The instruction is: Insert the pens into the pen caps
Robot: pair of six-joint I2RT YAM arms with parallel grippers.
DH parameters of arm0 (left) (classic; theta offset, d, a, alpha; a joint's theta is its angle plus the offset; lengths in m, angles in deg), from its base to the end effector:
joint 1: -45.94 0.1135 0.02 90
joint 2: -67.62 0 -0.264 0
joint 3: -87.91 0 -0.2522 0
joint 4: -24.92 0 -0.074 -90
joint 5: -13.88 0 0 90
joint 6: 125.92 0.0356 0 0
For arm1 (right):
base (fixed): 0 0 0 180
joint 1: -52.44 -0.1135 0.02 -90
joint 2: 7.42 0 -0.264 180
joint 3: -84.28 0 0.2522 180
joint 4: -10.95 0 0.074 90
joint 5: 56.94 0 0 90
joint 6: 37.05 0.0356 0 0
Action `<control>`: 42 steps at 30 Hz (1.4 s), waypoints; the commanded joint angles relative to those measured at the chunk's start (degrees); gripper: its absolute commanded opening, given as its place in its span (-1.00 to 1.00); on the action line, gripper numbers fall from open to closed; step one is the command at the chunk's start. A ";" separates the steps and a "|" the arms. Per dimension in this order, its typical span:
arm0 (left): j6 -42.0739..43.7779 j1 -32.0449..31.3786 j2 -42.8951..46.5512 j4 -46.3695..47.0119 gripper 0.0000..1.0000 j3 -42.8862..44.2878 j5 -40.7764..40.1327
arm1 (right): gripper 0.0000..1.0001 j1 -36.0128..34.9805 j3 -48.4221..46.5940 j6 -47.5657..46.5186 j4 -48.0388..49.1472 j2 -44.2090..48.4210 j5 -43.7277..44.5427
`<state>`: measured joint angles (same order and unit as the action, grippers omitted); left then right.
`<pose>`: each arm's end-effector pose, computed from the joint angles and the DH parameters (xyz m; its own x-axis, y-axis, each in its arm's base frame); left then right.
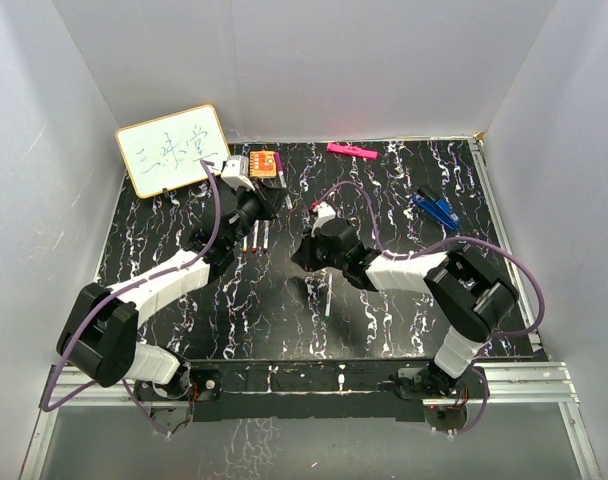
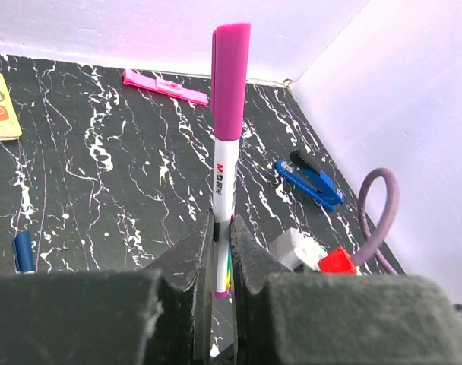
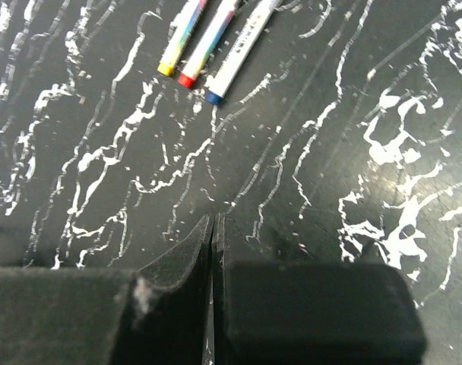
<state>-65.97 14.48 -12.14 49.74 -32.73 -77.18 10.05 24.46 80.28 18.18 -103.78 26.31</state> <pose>0.2722 -0.1658 0.2938 -0.1965 -0.4667 -0.8623 0.4710 0.7264 -0.5005 0.2536 0.2372 0.1722 -0.6633 0.0118 -0.7482 -0.4960 0.7417 0.4515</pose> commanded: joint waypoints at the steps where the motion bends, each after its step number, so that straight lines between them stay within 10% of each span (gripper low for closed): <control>1: 0.90 -0.18 1.82 -2.64 -1.00 0.49 -1.59 | -1.00 0.36 -5.64 -1.25 -1.39 1.52 4.79; 11: 6.48 -0.17 -3.19 -22.92 -1.00 9.20 -5.32 | -0.72 4.83 -7.15 -3.89 -8.35 9.39 22.85; 21: 6.61 -0.18 -19.61 -39.83 -1.00 20.34 -1.14 | 0.17 13.93 -3.49 1.25 -13.70 15.77 27.65; 42: 3.57 -0.18 -35.05 -47.91 -0.87 29.95 -9.22 | 0.23 18.60 -1.58 2.90 -12.30 16.04 25.00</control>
<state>-61.71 14.44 -46.61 4.96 -4.32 -82.66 28.80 22.38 83.06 3.39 -89.22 50.92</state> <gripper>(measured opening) 0.058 0.611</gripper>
